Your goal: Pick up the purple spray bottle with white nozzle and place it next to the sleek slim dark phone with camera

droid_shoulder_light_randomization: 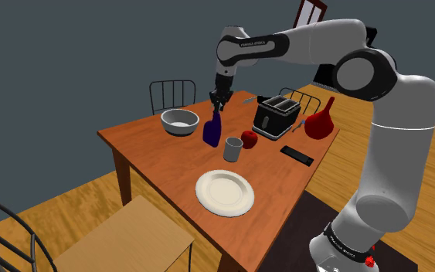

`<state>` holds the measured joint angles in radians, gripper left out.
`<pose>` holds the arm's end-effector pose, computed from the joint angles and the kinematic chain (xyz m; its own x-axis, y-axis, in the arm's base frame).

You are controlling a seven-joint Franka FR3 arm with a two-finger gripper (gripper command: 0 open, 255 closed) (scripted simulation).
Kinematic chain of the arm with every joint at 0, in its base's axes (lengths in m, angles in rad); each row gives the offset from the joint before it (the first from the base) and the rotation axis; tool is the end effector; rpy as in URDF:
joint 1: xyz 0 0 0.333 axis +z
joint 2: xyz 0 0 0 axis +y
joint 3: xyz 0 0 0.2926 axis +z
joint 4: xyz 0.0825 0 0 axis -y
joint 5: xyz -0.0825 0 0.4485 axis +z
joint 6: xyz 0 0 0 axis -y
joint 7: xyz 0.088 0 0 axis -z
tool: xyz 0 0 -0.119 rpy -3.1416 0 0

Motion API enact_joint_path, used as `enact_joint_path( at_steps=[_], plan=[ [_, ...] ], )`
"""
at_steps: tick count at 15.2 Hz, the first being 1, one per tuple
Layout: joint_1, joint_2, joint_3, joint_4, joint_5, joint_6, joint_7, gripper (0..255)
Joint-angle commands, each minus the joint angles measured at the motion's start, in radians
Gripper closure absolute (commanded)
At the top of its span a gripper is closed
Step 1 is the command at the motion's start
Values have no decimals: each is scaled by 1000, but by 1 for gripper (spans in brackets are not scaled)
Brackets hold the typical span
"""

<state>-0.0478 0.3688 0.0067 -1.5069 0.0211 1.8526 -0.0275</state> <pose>0.7197 -0.0282 0.3993 0.9995 -0.0199 -0.0225 -0.0204 -0.9995 -0.0232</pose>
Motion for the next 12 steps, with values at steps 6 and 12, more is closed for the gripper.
enact_joint_path(
  at_steps=[6,12],
  plan=[
    [0,-4,0,88,0,-93,2,255],
    [-32,-135,-17,-17,3,-119,-46,255]
  ],
)
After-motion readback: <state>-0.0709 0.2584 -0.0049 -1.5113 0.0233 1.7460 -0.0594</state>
